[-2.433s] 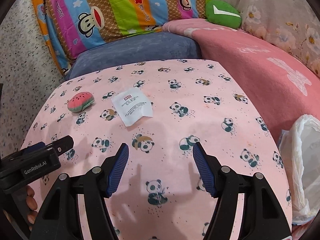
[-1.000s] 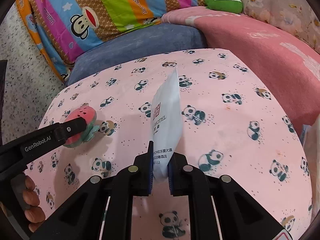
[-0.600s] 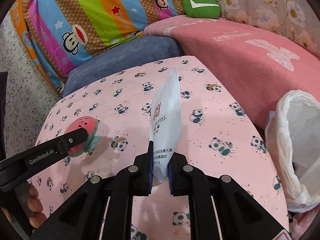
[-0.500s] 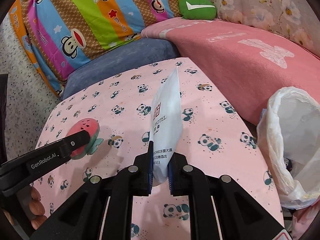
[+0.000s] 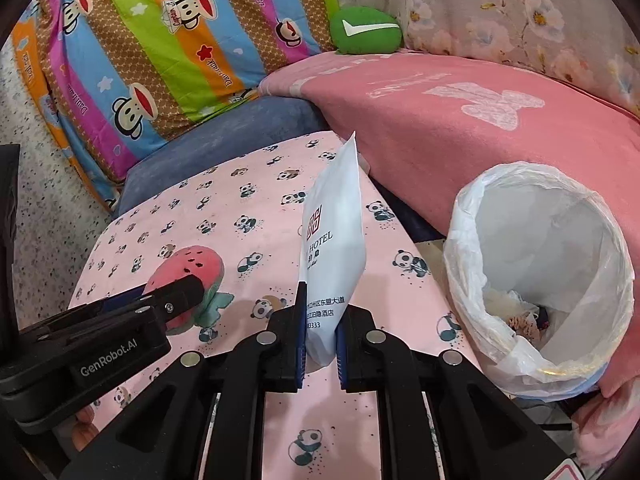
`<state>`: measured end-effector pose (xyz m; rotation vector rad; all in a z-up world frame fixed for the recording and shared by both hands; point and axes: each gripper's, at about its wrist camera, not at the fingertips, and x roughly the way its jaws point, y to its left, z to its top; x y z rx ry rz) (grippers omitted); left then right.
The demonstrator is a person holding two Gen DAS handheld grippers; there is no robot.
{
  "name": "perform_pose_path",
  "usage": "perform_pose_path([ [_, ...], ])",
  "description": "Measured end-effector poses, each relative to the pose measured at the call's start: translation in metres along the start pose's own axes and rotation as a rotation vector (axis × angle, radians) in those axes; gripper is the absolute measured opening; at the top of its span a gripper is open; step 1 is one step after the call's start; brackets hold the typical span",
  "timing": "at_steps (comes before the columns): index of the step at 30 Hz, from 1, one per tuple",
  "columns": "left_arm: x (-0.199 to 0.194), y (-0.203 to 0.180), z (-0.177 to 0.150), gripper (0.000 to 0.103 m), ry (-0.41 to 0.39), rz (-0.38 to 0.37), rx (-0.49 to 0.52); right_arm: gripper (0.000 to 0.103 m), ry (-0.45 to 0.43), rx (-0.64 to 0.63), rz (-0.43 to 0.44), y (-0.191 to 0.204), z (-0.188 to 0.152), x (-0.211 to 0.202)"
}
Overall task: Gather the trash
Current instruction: 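Carry the packet and plush to the bin and release both inside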
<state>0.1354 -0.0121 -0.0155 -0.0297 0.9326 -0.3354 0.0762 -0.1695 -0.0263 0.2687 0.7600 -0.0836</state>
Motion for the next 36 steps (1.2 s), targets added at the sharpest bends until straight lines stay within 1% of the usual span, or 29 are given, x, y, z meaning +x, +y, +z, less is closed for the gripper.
perform_pose_path([
  [8,0.000,-0.037,-0.004,0.047,0.006,-0.027,0.052,0.011,-0.026,0.048,-0.028,-0.035,-0.001,-0.019],
  [21,0.004,-0.091,-0.006,0.047,0.016,-0.059,0.136,0.011,-0.057,0.123,-0.084,-0.089,-0.001,-0.036],
  [26,0.005,-0.119,-0.004,0.048,0.016,-0.085,0.175,0.011,-0.068,0.166,-0.111,-0.114,-0.003,-0.042],
  [36,0.015,-0.182,-0.003,0.048,0.026,-0.146,0.286,0.011,-0.089,0.249,-0.177,-0.165,-0.010,-0.055],
])
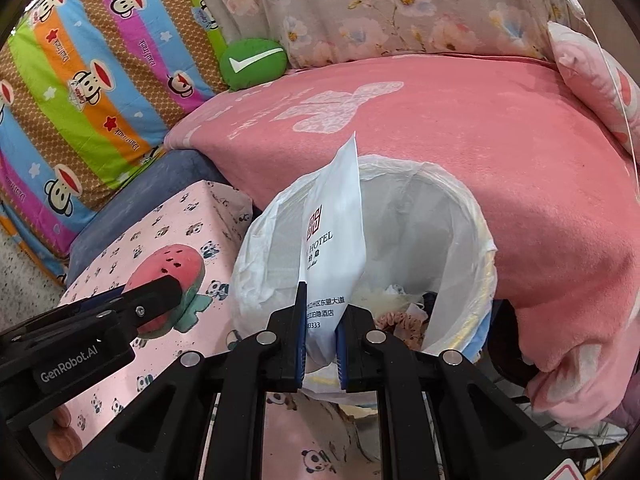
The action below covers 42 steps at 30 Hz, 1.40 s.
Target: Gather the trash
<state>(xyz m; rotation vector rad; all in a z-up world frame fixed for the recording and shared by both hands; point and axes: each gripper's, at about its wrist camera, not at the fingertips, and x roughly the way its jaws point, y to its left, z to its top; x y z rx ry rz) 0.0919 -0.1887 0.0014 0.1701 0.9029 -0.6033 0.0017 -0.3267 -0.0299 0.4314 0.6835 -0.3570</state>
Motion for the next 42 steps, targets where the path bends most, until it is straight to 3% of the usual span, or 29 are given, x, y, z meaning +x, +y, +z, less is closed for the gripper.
perform_pose_path([
  [8,0.020,-0.028,0.021,0.055,0.001,-0.062,0.021,0.011,-0.001,0.045,-0.033,-0.027,0.003,0.003],
  [10,0.024,-0.032,0.024,0.072,-0.022,-0.047,0.019,0.011,0.001,0.049,-0.040,-0.031,0.004,0.005],
  [13,0.025,-0.030,0.024,0.077,-0.041,-0.018,0.015,0.011,0.003,0.049,-0.043,-0.033,0.006,0.008],
  [20,0.026,-0.004,0.011,0.077,-0.036,0.052,-0.027,0.014,0.008,0.038,-0.033,-0.030,0.010,0.016],
  [25,0.023,0.010,0.004,0.077,-0.036,0.086,-0.052,0.021,0.013,0.009,-0.032,-0.017,0.014,0.027],
  [27,0.021,0.014,0.001,0.077,-0.039,0.100,-0.058,0.030,0.011,0.000,-0.036,-0.013,0.014,0.029],
  [32,0.015,0.025,-0.006,0.077,-0.042,0.116,-0.079,0.032,0.009,-0.026,-0.041,-0.005,0.009,0.025],
  [36,0.011,0.030,-0.013,0.077,-0.041,0.129,-0.091,0.041,0.013,-0.065,-0.054,0.002,0.003,0.019],
  [42,0.004,0.039,-0.025,0.077,-0.035,0.147,-0.108,0.046,0.010,-0.119,-0.071,0.013,-0.005,0.010],
])
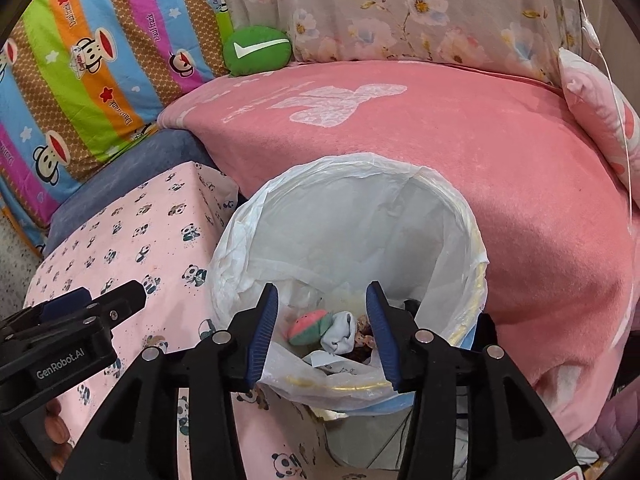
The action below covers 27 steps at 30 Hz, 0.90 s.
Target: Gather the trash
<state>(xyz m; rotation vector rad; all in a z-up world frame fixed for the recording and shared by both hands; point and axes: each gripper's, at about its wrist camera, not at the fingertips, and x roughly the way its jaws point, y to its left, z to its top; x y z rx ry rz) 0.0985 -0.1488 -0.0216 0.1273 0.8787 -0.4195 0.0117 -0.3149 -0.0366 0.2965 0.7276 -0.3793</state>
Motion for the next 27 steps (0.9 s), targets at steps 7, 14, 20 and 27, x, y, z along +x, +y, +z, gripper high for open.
perform_pose_path([
  [7,-0.008,0.012,-0.014,0.082,-0.006,0.040,-0.004,0.055,0.014,-0.031,-0.014,0.009,-0.010,-0.009],
  [14,-0.015,0.018,-0.023,0.085,-0.007,0.054,0.001,0.063,0.022,-0.068,-0.034,0.017,-0.018,-0.016],
  [20,-0.019,0.022,-0.030,0.091,-0.007,0.073,-0.007,0.076,0.023,-0.078,-0.039,0.019,-0.021,-0.022],
  [27,-0.022,0.024,-0.034,0.094,-0.004,0.095,-0.007,0.084,0.071,-0.070,-0.014,0.016,-0.025,-0.022],
])
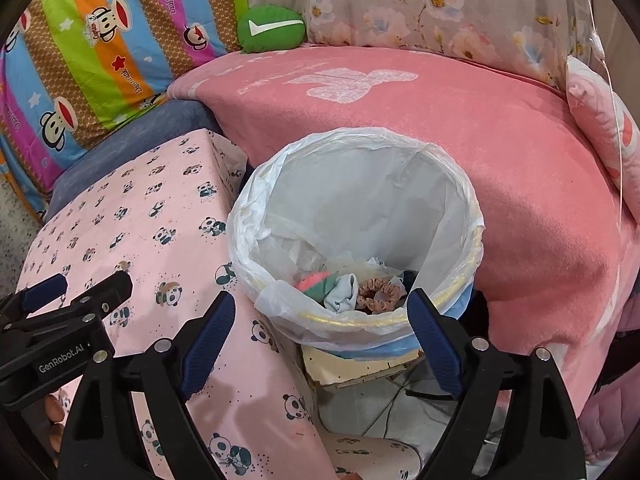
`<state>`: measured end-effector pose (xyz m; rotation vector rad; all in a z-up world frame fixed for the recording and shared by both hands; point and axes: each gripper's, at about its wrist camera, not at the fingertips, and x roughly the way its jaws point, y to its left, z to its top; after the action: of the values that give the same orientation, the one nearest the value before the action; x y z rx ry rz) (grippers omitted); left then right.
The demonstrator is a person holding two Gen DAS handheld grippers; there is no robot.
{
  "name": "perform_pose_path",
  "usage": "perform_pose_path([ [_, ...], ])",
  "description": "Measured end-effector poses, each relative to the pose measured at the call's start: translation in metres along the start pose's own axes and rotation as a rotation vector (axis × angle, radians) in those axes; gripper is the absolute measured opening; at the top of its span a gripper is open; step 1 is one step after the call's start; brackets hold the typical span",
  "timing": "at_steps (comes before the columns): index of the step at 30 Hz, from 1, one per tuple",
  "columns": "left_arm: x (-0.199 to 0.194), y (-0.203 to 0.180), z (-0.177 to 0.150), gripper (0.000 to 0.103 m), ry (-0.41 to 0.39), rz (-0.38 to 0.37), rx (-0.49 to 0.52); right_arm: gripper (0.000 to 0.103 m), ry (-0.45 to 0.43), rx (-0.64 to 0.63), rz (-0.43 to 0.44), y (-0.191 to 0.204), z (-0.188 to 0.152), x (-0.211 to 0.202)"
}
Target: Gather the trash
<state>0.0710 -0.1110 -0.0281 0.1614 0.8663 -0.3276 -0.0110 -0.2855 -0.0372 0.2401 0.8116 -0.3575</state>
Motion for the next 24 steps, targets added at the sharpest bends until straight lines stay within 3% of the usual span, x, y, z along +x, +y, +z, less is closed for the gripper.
perform_pose_path([
  [4,-0.001,0.000,-0.002,0.094,0.004,0.003,0.001,0.086,-0.017,-0.012,-0.021,0.000,-0.004,-0.003],
  [8,-0.003,0.000,-0.004,0.094,0.006,0.006,0.006,0.096,-0.022,-0.009,-0.035,-0.002,-0.005,-0.007],
  [24,-0.008,-0.010,-0.012,0.094,0.004,0.017,0.025,0.096,-0.037,-0.048,-0.088,-0.004,-0.007,-0.016],
])
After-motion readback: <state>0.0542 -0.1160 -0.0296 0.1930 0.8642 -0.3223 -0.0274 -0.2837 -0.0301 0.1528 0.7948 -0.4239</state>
